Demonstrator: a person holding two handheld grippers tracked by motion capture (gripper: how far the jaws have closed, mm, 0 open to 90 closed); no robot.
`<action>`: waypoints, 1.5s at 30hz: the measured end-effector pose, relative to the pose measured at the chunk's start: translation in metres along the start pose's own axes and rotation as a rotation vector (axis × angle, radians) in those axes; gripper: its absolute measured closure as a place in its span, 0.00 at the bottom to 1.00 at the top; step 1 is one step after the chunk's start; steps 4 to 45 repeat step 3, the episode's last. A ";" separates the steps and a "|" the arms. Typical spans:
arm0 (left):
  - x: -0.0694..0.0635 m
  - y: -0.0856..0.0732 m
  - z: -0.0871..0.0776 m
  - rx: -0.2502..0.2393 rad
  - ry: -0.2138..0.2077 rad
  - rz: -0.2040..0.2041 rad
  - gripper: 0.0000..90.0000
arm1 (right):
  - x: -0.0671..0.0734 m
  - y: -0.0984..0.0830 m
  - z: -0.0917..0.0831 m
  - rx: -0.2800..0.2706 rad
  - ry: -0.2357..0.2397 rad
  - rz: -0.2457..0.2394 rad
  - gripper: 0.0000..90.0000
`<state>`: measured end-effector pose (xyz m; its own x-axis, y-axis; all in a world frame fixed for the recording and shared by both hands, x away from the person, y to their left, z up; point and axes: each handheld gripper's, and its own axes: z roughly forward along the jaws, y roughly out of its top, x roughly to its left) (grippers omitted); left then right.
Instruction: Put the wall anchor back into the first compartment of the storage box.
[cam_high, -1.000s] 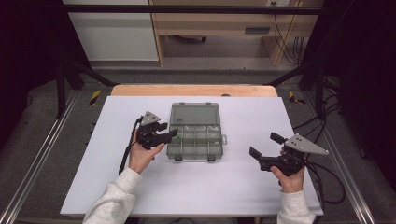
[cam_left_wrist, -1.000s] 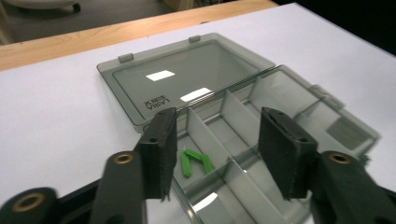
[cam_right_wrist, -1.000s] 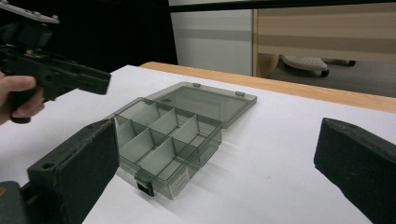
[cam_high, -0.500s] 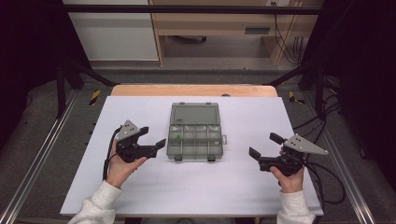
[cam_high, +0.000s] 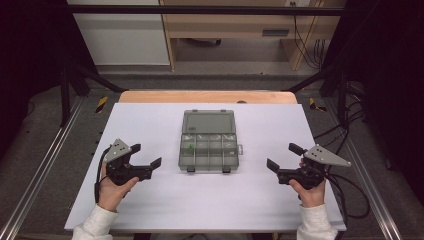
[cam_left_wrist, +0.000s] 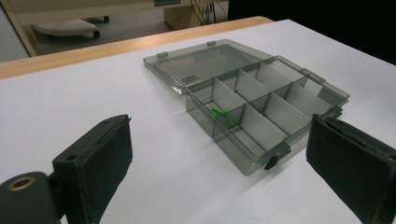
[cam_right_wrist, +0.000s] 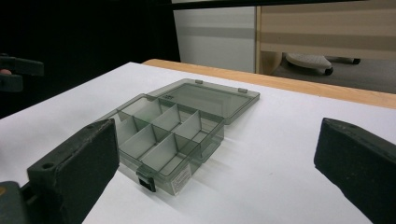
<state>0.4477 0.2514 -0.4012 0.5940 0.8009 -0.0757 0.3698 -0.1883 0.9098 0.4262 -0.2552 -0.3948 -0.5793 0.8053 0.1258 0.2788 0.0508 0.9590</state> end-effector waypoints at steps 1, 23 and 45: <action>0.000 -0.001 -0.001 -0.006 0.005 -0.002 0.08 | 0.000 0.000 0.000 -0.002 0.001 0.002 0.00; 0.001 -0.002 -0.003 -0.007 0.002 -0.005 0.08 | 0.000 -0.001 0.000 0.001 -0.003 0.000 0.00; 0.001 -0.002 -0.003 -0.007 0.002 -0.005 0.08 | 0.000 -0.001 0.000 0.001 -0.003 0.000 0.00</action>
